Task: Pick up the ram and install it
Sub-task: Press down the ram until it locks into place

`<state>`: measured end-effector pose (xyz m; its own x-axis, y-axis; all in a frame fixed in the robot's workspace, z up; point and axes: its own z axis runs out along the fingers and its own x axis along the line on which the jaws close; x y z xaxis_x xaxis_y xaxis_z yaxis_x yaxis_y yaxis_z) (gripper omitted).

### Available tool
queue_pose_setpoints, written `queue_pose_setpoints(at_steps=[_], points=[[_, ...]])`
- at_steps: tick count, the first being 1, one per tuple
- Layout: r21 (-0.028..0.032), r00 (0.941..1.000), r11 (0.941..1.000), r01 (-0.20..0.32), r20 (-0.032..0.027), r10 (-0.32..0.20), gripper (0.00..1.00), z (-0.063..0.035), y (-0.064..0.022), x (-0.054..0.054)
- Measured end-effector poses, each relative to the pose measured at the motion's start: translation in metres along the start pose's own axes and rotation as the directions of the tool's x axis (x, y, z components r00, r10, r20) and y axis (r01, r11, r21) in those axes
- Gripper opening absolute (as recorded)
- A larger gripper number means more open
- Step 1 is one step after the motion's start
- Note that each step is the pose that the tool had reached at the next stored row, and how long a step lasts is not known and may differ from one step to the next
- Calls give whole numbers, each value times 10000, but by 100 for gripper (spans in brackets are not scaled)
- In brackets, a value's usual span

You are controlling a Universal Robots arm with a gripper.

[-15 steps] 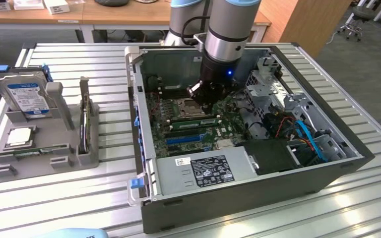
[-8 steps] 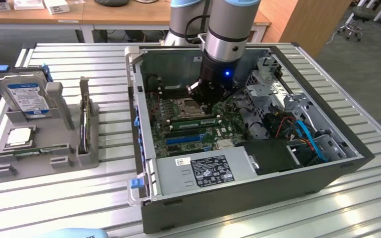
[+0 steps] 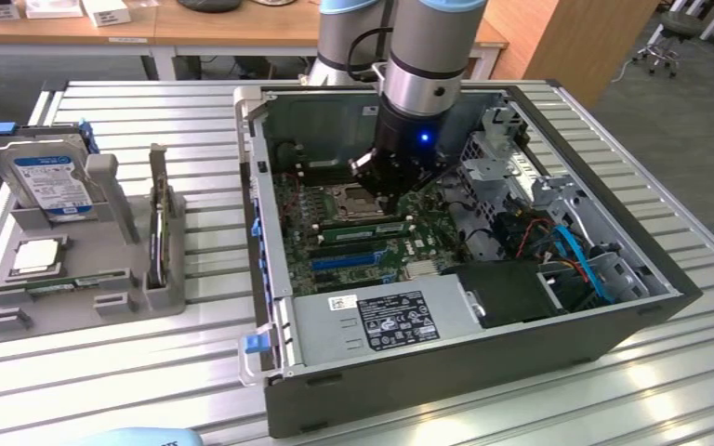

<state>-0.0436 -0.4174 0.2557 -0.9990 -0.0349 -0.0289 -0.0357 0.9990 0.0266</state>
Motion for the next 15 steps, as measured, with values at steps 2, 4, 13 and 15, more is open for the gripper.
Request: queue_pose_setpoints(at_steps=[2, 4, 13, 15], points=[[-1, 10000, 10000, 1, 0, -1, 10, 0, 0, 8], [0, 10000, 10000, 1, 0, -1, 10, -1, 0, 21], [0, 10000, 10000, -12, -1, 12, 10, -3, 3, 91], [1, 10000, 10000, -17, -1, 17, 10, -4, 4, 108]])
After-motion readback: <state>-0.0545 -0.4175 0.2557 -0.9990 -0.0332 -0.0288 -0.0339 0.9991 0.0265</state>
